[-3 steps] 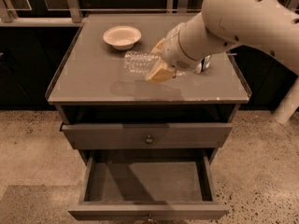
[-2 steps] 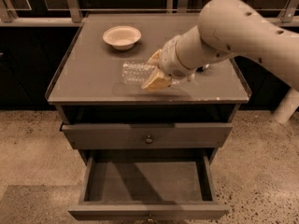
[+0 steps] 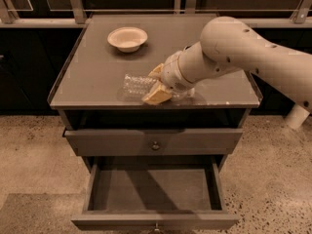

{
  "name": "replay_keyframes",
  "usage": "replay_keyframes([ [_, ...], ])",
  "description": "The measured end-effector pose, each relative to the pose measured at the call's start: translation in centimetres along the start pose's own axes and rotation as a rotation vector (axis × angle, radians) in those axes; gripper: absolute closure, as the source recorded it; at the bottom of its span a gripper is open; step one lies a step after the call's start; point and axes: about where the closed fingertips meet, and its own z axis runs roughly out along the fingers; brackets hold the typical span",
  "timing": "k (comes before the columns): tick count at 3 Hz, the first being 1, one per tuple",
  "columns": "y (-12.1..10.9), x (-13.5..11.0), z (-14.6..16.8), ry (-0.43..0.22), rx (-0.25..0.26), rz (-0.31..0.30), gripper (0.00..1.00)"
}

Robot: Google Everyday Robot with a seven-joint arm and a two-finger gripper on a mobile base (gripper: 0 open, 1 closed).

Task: Pick water bottle from middle drawer and place on counter

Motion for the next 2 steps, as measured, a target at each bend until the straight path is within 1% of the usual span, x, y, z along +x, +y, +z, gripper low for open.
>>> replay_keyframes([
  [1, 0.00, -0.01, 0.00, 0.000, 0.000, 0.000, 0.58],
  [2, 0.00, -0.01, 0.00, 0.000, 0.000, 0.000, 0.36],
])
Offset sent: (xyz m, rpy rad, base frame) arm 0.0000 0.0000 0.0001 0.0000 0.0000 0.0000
